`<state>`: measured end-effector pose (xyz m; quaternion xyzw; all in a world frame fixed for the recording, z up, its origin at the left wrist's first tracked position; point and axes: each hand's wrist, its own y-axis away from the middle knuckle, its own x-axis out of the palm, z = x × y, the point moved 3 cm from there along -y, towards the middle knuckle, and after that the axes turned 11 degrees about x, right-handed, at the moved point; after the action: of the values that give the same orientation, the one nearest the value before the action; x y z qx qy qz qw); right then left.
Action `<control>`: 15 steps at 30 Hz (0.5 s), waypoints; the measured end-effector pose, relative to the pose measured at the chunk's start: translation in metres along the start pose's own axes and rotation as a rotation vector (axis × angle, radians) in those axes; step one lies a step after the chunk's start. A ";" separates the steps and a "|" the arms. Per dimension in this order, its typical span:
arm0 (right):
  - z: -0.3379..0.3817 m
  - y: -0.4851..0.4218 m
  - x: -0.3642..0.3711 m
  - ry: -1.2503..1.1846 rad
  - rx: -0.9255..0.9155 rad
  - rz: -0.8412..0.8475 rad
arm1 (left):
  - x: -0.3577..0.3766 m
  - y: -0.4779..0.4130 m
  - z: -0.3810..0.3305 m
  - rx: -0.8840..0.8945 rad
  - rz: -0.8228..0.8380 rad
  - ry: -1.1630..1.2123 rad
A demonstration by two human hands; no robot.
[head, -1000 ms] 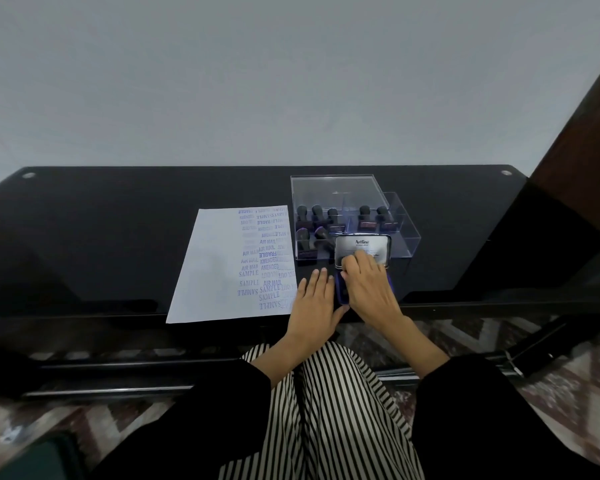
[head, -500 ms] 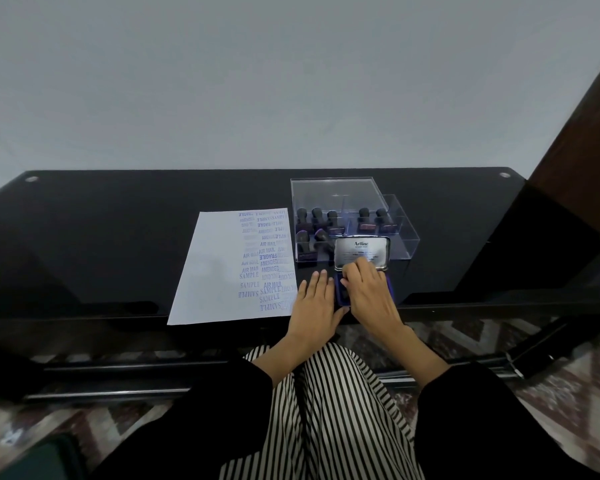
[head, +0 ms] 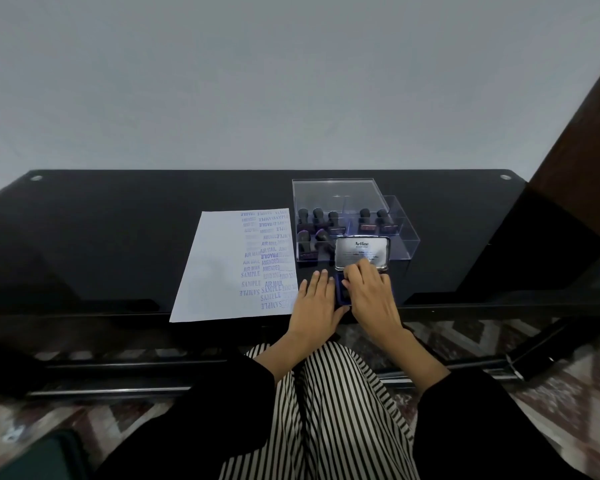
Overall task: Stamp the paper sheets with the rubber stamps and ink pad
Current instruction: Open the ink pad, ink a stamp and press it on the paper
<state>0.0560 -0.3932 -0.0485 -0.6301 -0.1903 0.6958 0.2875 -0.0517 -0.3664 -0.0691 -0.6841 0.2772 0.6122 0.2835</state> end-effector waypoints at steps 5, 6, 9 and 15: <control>0.001 -0.008 0.000 -0.001 0.010 0.043 | 0.001 -0.001 0.001 -0.002 0.016 -0.003; 0.001 -0.007 -0.001 0.002 0.012 0.045 | 0.000 -0.001 0.001 0.000 0.020 -0.002; 0.001 -0.005 -0.004 0.012 0.015 0.055 | -0.003 -0.001 0.001 0.004 0.033 0.007; 0.001 -0.014 -0.007 0.090 0.007 0.178 | -0.021 -0.003 0.010 0.089 0.096 0.143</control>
<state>0.0576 -0.3870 -0.0338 -0.6743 -0.1181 0.6901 0.2348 -0.0585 -0.3567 -0.0493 -0.6988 0.3562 0.5617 0.2631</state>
